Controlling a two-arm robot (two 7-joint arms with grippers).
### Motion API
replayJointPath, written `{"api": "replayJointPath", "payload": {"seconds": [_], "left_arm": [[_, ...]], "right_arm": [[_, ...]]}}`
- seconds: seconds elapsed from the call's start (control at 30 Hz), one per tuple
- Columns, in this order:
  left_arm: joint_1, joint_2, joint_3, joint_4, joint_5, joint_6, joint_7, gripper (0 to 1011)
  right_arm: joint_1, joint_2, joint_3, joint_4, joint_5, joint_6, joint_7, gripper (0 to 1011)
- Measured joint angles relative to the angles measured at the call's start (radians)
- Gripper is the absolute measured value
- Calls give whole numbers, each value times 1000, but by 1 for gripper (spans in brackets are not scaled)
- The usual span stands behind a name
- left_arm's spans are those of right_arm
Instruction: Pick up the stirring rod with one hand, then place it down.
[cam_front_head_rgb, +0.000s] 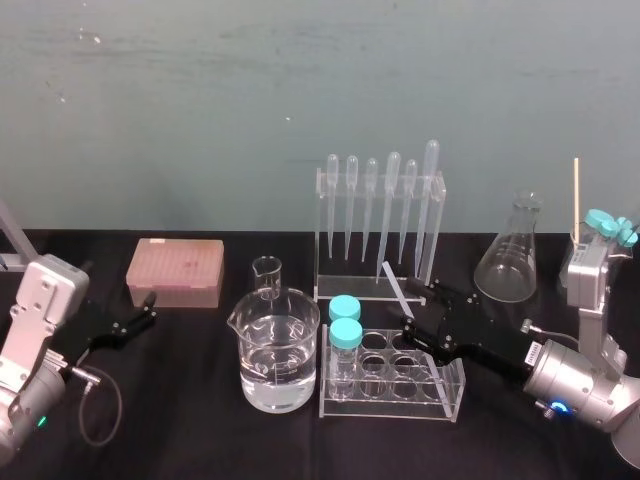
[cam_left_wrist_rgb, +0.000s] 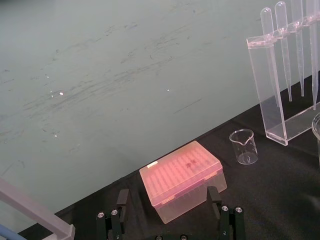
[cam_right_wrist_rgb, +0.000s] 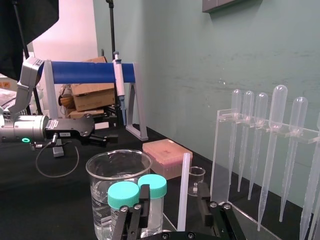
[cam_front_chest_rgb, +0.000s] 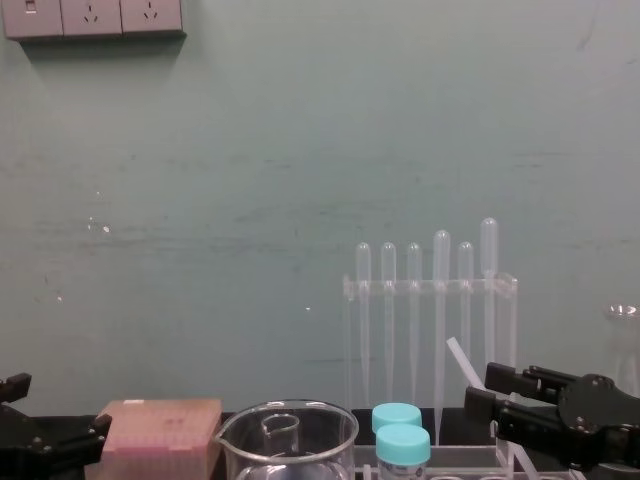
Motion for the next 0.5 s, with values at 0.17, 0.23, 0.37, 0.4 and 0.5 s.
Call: {"api": "replayJointPath", "payload": {"seconds": [0.17, 0.23, 0.37, 0.4, 0.5], "left_arm": [[0, 0, 0, 0, 0, 0, 0, 1000], [0, 0, 0, 0, 0, 0, 0, 1000], [0, 0, 0, 0, 0, 0, 0, 1000], [0, 0, 0, 0, 0, 0, 0, 1000], [0, 0, 0, 0, 0, 0, 0, 1000]], "right_arm": [[0, 0, 0, 0, 0, 0, 0, 723], [0, 0, 0, 0, 1, -1, 0, 800], [0, 0, 0, 0, 1, -1, 0, 906], [0, 0, 0, 0, 1, -1, 0, 924], [-3, 0, 18, -13, 1, -27, -20, 995]]}}
